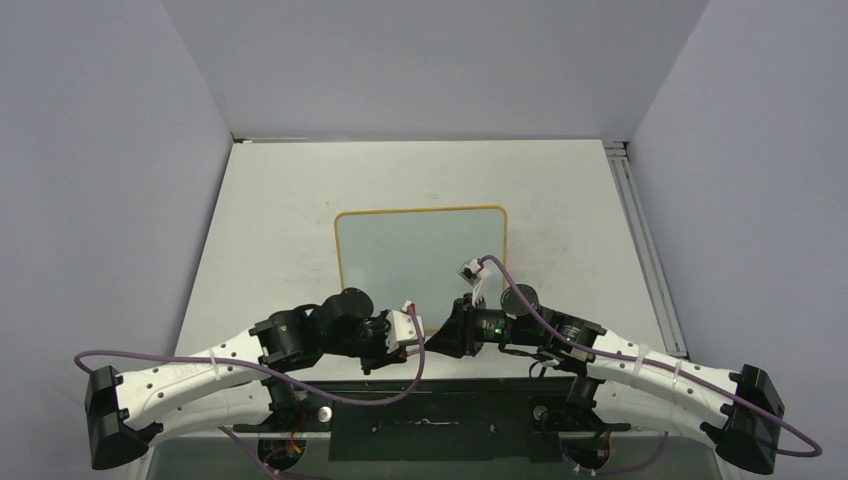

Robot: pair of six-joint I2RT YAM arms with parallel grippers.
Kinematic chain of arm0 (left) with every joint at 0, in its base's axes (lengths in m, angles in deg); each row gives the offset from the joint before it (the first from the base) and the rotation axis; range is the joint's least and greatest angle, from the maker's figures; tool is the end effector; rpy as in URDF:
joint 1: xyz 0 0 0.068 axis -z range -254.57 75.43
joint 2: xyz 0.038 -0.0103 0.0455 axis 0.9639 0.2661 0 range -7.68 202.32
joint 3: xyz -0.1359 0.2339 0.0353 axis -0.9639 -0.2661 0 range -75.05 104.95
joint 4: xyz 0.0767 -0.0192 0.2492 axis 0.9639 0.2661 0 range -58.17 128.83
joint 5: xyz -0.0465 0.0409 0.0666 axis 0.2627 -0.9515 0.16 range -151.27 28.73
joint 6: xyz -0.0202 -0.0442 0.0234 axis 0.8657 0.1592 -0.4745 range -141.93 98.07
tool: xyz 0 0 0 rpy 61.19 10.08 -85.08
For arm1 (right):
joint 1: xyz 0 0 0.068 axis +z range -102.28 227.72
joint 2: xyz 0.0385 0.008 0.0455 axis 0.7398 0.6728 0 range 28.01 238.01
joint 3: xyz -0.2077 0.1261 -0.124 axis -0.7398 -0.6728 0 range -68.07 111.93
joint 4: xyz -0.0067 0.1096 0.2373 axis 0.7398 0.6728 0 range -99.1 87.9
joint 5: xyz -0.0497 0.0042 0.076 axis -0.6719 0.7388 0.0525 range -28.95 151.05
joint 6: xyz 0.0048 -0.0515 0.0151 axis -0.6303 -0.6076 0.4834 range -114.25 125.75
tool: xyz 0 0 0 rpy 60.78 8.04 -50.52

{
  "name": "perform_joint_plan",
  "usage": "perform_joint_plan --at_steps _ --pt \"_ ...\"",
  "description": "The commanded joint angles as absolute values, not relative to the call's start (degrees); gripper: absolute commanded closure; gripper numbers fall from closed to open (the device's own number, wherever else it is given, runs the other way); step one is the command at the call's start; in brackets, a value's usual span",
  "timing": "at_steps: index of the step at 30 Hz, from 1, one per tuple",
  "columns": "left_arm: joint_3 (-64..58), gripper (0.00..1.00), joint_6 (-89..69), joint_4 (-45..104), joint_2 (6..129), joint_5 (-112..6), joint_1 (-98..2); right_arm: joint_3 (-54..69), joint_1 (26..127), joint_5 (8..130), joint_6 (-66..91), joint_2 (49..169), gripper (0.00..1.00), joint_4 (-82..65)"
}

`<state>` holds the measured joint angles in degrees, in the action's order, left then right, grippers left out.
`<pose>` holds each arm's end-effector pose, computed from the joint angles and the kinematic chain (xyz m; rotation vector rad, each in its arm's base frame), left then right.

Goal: Write a sentence on the whiteboard
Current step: Open the whiteboard marker at the center of the board.

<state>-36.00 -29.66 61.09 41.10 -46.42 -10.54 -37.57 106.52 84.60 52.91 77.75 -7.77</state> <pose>0.0715 -0.1676 0.2615 1.4958 1.8190 -0.7993 0.0916 0.1786 0.2534 -0.5510 2.2026 1.5253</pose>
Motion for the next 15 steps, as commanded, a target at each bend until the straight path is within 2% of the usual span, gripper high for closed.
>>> perform_joint_plan --at_steps 1,4,8,15 --pt "-33.0 1.0 -29.4 58.8 40.9 -45.6 -10.6 -37.0 106.3 85.7 52.1 78.4 0.75 -10.9" --pt "-33.0 1.0 -29.4 58.7 41.1 -45.7 -10.6 -36.9 106.4 85.7 51.7 79.0 0.79 -10.9" --pt "-33.0 1.0 -29.3 58.8 41.0 -45.9 -10.6 -36.7 106.7 85.5 51.3 79.3 0.94 -10.8" --pt "-33.2 1.0 -29.3 58.6 40.9 -46.9 -10.6 -34.8 106.1 83.9 48.8 76.1 0.95 -6.9"
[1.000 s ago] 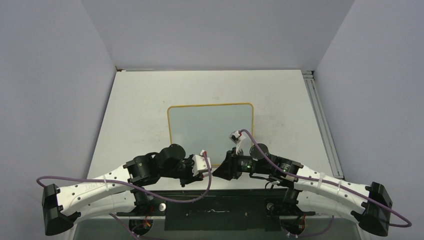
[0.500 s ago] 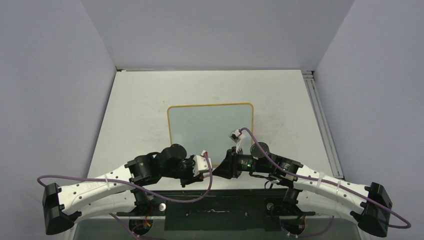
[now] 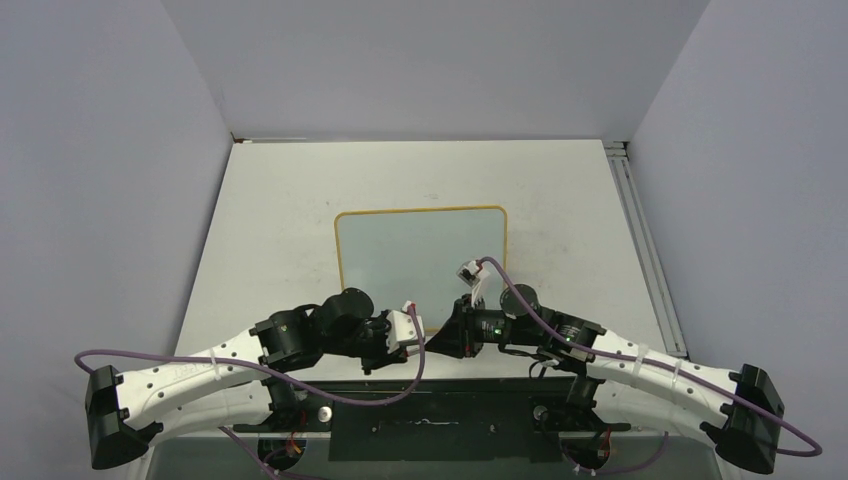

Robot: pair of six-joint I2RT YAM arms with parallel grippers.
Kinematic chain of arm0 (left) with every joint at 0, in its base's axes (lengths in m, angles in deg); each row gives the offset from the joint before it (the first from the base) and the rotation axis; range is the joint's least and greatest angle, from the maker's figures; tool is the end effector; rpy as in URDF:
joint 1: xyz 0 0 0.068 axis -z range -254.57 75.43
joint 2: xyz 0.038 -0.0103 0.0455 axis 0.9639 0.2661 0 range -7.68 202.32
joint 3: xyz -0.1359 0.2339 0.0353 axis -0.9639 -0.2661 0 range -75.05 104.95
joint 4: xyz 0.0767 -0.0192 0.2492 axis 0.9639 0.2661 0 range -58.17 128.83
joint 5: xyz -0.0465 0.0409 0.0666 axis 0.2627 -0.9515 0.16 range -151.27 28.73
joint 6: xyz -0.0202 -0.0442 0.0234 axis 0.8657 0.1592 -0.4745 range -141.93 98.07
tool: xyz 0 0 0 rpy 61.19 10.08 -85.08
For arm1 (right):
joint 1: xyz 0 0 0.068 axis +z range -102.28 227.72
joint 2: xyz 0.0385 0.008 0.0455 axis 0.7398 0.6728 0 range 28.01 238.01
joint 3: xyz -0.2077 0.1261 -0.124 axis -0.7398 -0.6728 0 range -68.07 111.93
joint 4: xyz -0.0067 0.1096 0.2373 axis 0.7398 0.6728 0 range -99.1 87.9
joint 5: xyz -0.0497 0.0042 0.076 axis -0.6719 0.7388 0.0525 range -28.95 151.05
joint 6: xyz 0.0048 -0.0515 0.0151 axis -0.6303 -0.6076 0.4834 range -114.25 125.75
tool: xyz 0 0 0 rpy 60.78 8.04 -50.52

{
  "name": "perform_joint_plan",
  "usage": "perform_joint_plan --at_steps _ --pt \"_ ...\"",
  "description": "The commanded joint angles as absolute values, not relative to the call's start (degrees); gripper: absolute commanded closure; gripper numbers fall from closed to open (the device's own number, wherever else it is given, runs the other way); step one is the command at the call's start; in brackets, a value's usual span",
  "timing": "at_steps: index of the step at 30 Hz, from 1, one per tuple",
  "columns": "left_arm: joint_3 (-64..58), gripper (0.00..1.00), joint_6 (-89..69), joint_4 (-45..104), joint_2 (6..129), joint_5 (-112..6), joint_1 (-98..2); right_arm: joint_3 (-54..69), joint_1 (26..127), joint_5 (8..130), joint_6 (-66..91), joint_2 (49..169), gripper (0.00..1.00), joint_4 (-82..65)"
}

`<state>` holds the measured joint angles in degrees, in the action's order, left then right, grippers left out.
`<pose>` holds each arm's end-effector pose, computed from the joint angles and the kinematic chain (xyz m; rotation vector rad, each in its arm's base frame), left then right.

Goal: Write a sentence on the whiteboard
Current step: Open the whiteboard marker at the center of the board, then place the pen cap at the center of the board.

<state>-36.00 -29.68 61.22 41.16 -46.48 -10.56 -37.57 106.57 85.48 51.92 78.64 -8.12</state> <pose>0.0716 -0.1676 0.2612 1.4969 1.8222 -0.7968 0.0922 0.1808 0.2513 -0.5821 2.2045 1.5247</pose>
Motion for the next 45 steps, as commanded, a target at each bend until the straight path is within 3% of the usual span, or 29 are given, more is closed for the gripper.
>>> perform_joint_plan --at_steps 1,13,30,39,45 --pt "-33.2 1.0 -29.3 58.6 40.9 -47.1 -10.7 -33.8 105.6 83.7 47.7 75.8 0.95 -4.7" --pt "-33.5 1.0 -29.4 58.4 40.9 -49.1 -10.7 -21.2 102.1 81.7 38.0 71.8 0.95 14.0" --pt "-33.7 1.0 -29.6 58.3 40.1 -50.1 -10.6 -8.7 101.5 83.7 33.4 70.7 0.95 26.3" --pt "-33.7 1.0 -28.7 58.5 38.2 -51.3 -10.8 -4.2 101.5 77.0 30.7 71.1 0.95 35.2" --pt "-32.2 1.0 -22.4 53.7 34.0 -48.4 -19.2 -4.6 101.5 71.7 30.8 70.8 0.95 34.9"
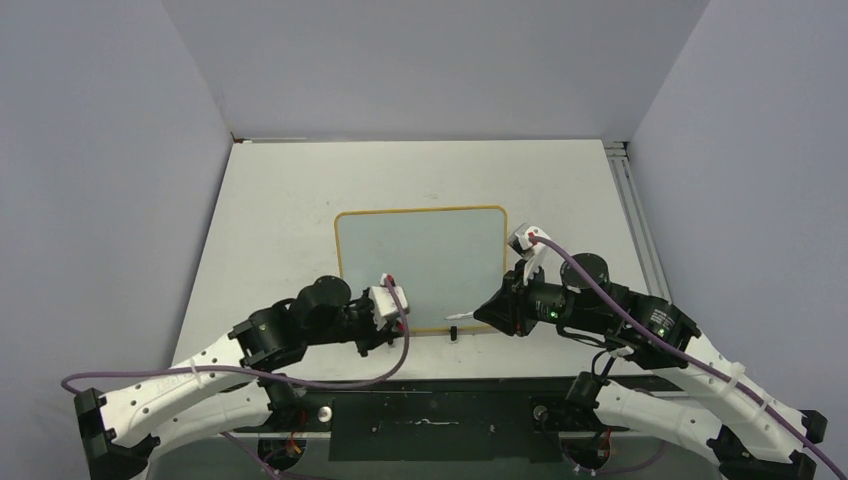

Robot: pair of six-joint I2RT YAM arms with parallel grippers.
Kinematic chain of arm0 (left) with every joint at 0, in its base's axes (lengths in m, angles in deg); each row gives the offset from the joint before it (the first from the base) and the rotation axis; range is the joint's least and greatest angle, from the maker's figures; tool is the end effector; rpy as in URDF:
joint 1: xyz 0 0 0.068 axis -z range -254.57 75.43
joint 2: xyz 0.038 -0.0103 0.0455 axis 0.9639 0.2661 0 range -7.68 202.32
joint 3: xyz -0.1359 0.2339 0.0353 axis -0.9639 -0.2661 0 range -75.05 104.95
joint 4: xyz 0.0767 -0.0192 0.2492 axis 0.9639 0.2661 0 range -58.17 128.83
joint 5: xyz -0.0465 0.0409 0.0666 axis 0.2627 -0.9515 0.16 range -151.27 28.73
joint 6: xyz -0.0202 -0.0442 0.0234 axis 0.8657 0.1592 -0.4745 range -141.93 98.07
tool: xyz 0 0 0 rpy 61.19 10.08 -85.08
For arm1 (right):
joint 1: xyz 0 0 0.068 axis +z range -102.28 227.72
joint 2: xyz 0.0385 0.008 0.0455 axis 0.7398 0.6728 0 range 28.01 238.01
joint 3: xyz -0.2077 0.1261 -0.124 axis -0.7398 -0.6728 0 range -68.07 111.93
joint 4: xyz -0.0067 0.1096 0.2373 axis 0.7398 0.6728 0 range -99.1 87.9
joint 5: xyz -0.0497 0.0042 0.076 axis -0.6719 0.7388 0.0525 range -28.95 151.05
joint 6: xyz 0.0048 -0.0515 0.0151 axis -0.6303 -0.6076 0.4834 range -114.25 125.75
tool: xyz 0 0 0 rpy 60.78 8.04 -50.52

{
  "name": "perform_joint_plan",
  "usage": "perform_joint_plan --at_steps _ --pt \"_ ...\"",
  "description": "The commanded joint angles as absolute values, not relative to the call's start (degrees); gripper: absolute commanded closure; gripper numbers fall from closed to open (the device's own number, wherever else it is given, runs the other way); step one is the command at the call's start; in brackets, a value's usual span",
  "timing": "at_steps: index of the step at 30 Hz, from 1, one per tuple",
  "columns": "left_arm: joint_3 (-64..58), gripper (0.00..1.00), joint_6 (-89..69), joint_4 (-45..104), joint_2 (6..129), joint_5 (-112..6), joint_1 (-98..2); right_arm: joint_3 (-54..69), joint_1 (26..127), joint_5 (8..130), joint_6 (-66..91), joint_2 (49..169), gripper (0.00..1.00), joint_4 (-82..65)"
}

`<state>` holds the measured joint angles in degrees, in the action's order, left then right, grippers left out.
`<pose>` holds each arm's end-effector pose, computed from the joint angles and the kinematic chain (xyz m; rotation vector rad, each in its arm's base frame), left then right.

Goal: Write a sentence on the whiteboard
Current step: Place the pen cap at the center of the board.

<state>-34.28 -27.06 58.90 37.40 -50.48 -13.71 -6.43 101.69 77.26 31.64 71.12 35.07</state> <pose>0.0797 -0.1565 0.2851 1.2978 1.7848 -0.7624 0.0732 0.1174 0.3818 -0.7232 2.0806 1.1258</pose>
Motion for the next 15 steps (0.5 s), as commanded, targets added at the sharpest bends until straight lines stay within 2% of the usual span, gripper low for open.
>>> perform_joint_plan --at_steps 1,7,12,15 --pt "-32.0 1.0 -20.2 52.3 33.1 -47.6 -21.3 -4.6 101.6 70.4 30.9 70.7 0.95 34.8" --pt "-24.6 1.0 -16.6 51.3 32.7 -48.4 -30.2 -5.2 101.6 67.4 31.0 69.9 0.95 32.8" --pt "-17.7 1.0 -14.1 55.7 37.2 -58.8 -37.4 -7.5 101.6 66.3 31.5 69.2 0.95 30.8" --pt "-16.9 1.0 -11.3 55.3 37.6 -58.4 -44.9 -8.8 101.6 66.1 31.9 68.8 0.95 29.7"
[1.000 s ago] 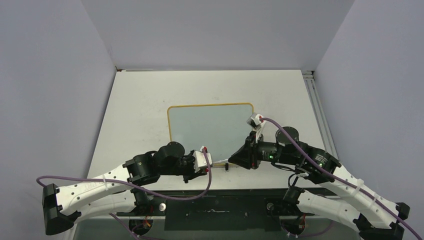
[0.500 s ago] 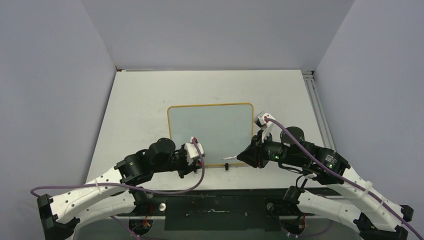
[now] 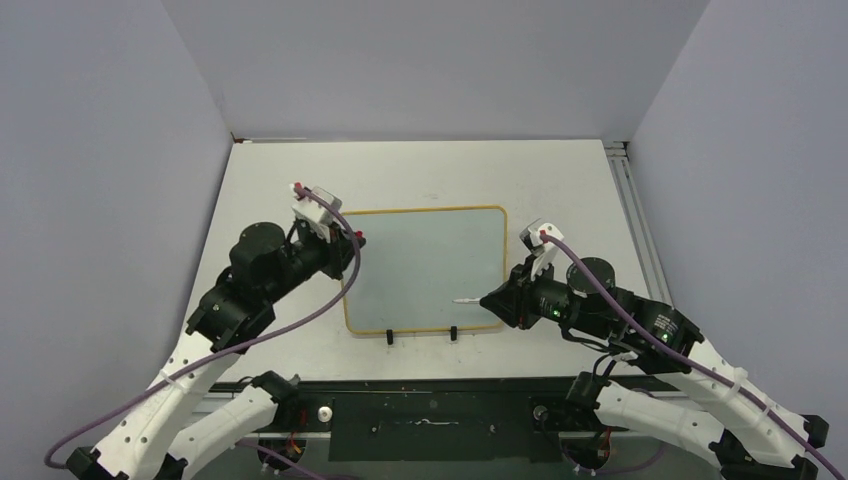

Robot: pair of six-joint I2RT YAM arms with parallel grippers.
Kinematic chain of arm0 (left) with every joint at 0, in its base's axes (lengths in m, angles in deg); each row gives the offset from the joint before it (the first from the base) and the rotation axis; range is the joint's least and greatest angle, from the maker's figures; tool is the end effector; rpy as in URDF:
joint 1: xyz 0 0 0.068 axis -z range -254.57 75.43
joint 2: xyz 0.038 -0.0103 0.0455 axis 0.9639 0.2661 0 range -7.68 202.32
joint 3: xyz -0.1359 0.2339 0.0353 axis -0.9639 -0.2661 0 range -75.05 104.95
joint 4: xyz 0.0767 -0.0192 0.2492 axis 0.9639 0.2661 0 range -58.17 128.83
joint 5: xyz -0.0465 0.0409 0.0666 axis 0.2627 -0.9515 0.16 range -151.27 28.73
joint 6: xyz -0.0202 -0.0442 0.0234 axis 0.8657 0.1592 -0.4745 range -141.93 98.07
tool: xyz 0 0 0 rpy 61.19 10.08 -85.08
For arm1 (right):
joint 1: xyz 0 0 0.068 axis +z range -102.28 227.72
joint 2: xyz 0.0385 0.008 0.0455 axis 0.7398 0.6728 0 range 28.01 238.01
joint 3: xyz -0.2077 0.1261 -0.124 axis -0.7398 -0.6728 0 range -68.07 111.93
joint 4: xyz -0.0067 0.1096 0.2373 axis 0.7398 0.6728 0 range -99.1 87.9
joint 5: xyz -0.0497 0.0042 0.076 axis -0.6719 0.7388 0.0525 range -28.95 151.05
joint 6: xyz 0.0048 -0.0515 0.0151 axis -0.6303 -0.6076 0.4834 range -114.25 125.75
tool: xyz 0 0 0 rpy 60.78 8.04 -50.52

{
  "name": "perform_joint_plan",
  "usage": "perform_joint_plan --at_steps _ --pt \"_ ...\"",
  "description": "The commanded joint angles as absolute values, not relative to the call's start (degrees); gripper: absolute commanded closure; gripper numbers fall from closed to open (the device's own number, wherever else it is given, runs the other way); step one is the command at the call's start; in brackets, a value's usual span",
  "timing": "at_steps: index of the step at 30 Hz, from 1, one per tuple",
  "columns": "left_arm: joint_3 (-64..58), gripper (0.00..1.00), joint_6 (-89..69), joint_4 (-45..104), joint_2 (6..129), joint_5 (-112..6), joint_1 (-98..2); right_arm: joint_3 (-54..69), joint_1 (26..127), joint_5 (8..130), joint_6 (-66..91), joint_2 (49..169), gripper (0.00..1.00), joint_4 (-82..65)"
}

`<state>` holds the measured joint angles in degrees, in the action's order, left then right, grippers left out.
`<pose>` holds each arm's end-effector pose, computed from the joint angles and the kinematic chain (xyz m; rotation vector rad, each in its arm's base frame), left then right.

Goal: Write a sentence on the whiteboard
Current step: Place the pen cap at the center of the board.

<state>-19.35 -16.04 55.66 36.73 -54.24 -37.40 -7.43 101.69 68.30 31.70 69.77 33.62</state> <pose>0.1303 -0.1042 0.3813 0.5808 1.7405 -0.6443 0.0761 0.1121 0.3812 -0.6016 2.0470 0.9955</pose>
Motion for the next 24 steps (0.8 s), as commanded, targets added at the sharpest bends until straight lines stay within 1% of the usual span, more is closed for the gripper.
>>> perform_joint_plan --at_steps 1,8,13,16,21,24 --pt "-16.8 1.0 -10.3 55.1 37.3 -57.2 -47.8 -9.0 101.6 66.1 31.9 68.6 0.95 29.5" --pt "-17.4 1.0 -6.1 58.5 36.9 -55.2 -67.7 -10.5 101.6 66.7 31.5 69.0 0.95 27.8" --pt "-26.4 1.0 -1.4 55.8 38.4 -53.4 -81.0 -11.7 101.6 67.3 30.9 68.9 0.95 25.9" --pt "-30.3 1.0 -0.3 56.0 40.9 -51.4 -84.1 -11.9 101.5 67.5 30.3 68.6 0.95 25.8" --pt "-34.8 1.0 0.0 53.8 45.5 -51.2 -84.2 -13.5 101.6 67.9 30.0 68.0 0.95 24.0" --pt "-34.0 1.0 -1.5 53.9 50.8 -50.5 -84.2 -15.1 101.6 67.6 30.1 68.3 0.95 21.5"
